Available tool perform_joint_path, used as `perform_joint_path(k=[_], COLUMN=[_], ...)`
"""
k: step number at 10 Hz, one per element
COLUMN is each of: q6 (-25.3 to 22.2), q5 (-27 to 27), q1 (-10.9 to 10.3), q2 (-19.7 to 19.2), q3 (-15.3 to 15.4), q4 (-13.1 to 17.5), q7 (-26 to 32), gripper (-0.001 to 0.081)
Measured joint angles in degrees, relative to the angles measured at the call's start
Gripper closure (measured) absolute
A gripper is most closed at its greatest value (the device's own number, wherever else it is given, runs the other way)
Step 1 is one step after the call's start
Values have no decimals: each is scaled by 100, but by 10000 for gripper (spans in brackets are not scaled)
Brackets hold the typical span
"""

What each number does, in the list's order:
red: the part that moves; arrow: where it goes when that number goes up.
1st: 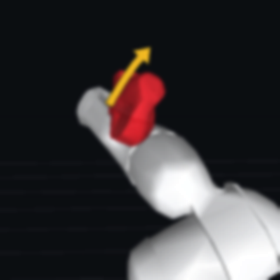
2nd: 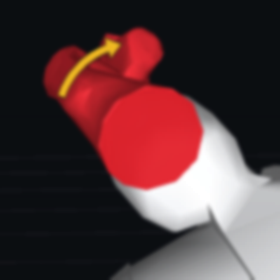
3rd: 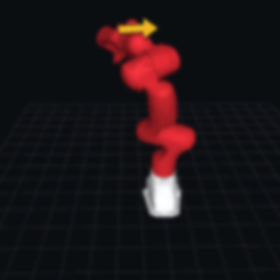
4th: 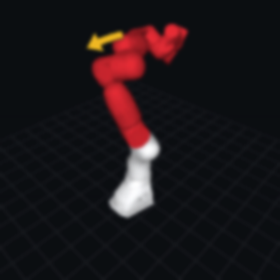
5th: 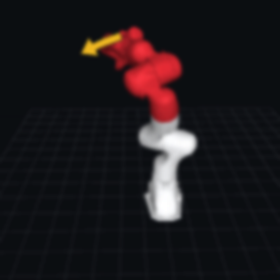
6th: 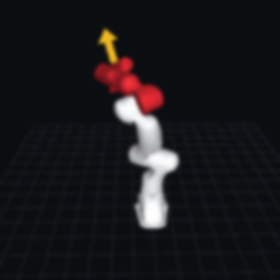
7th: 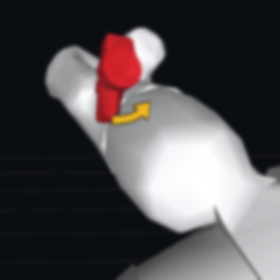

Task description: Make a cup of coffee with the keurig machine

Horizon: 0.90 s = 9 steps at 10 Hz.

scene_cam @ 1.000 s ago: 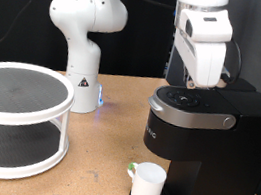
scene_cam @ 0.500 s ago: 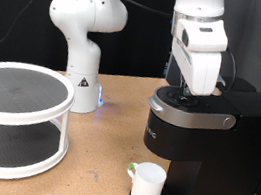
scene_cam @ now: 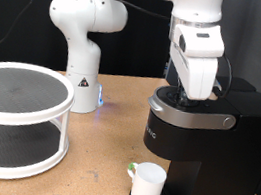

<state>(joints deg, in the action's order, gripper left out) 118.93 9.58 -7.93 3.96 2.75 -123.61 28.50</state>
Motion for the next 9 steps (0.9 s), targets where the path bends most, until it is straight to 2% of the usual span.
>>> perform_joint_path(k=[4,9], q6=[-161,-885], q5=[0,43], q1=[48,107], q2=[-137,-404], q3=[-37,-130], q4=[177,588], q7=[-1,168], gripper=[802,802])
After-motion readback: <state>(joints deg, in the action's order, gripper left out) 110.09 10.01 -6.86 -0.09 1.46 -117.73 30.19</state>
